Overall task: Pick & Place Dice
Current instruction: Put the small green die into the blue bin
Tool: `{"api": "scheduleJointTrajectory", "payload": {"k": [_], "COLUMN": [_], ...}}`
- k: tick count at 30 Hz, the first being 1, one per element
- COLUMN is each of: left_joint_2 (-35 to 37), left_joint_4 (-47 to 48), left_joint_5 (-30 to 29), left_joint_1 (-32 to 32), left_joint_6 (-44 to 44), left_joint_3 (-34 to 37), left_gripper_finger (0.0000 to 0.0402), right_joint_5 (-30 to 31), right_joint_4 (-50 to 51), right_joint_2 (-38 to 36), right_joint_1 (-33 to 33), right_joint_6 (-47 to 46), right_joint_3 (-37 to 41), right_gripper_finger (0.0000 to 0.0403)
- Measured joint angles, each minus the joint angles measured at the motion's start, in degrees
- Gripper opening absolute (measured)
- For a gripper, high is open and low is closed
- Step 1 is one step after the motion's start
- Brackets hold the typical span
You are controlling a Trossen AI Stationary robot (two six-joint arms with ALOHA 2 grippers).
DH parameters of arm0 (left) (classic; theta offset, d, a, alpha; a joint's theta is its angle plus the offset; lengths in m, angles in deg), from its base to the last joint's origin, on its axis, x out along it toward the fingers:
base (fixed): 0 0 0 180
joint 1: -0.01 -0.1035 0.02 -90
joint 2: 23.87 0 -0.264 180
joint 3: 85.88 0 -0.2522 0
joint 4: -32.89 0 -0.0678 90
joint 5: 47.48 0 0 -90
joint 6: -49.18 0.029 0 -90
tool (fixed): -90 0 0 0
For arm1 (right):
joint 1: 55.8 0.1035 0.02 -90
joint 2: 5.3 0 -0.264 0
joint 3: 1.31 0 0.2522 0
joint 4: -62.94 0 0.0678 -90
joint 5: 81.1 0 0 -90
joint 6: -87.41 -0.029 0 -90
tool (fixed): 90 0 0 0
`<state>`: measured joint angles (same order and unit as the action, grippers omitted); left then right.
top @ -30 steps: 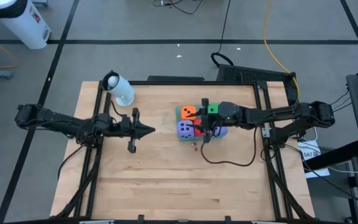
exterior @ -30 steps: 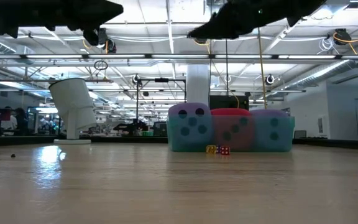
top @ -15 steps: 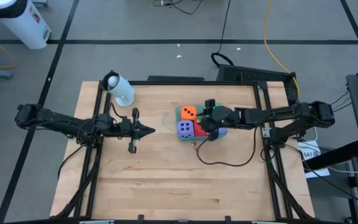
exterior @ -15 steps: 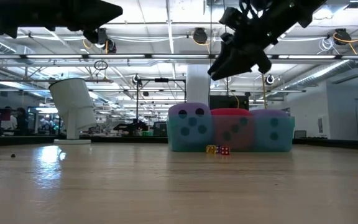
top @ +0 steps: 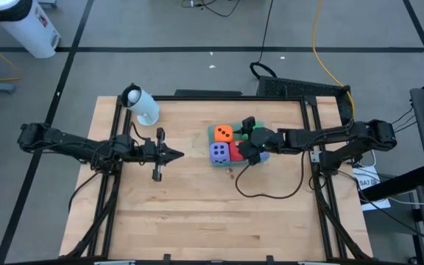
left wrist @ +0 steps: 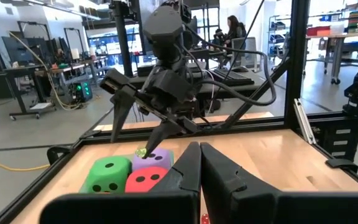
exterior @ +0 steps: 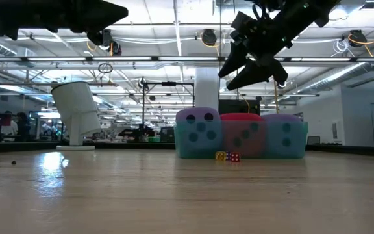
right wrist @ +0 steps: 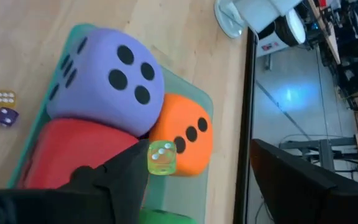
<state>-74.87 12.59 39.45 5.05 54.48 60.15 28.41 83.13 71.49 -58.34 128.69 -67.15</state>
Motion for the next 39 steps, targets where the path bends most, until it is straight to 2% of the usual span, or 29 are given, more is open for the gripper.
{"api": "scheduleJointTrajectory", "payload": {"k": [14, 17, 19, 23, 24, 32, 35, 37, 39], "left_joint_2": [0.0, 0.0, 0.0, 0.0, 0.0, 0.0, 0.01, 0.02, 0.02], "left_joint_4": [0.06, 0.23, 0.64, 0.58, 0.57, -0.13, -0.09, -0.07, 0.01], "left_joint_5": [0.0, 0.0, 0.0, 0.0, 0.0, 0.04, 0.05, 0.09, 0.07], "left_joint_1": [0.0, 0.0, 0.0, 0.0, 0.0, -0.02, -0.02, -0.02, -0.02], "left_joint_6": [-0.24, -0.24, -0.12, -0.02, -0.02, -0.06, -0.03, -0.16, -0.31], "left_joint_3": [0.0, 0.0, 0.0, 0.0, 0.0, 0.0, 0.0, 0.0, 0.0], "left_gripper_finger": [0.0006, 0.0006, 0.0006, 0.0006, 0.0006, 0.0006, 0.0006, 0.0006, 0.0006], "right_joint_5": [-0.25, -1.22, -7.97, -22.83, -25.16, -33.15, -33.15, -33.36, -33.29], "right_joint_4": [-2.52, -5.2, -5.68, -3.36, -2.37, -4.21, -3.18, -2.14, -0.91], "right_joint_2": [0.0, -0.09, -0.85, -0.92, -0.9, -0.92, -0.93, -0.92, -0.94], "right_joint_1": [0.13, -0.68, -3.41, -12.62, -14.36, -19.87, -20.28, -20.24, -20.24], "right_joint_6": [-4.66, -16.55, -28.07, -63.79, -69.15, -82.69, -83.04, -79.99, -77.78], "right_joint_3": [0.0, 0.0, 0.0, -0.01, 0.05, 0.01, -0.04, -0.04, -0.04], "right_gripper_finger": [0.0266, 0.0259, 0.0254, 0.0248, 0.0248, 0.0255, 0.0255, 0.0251, 0.0229]}}
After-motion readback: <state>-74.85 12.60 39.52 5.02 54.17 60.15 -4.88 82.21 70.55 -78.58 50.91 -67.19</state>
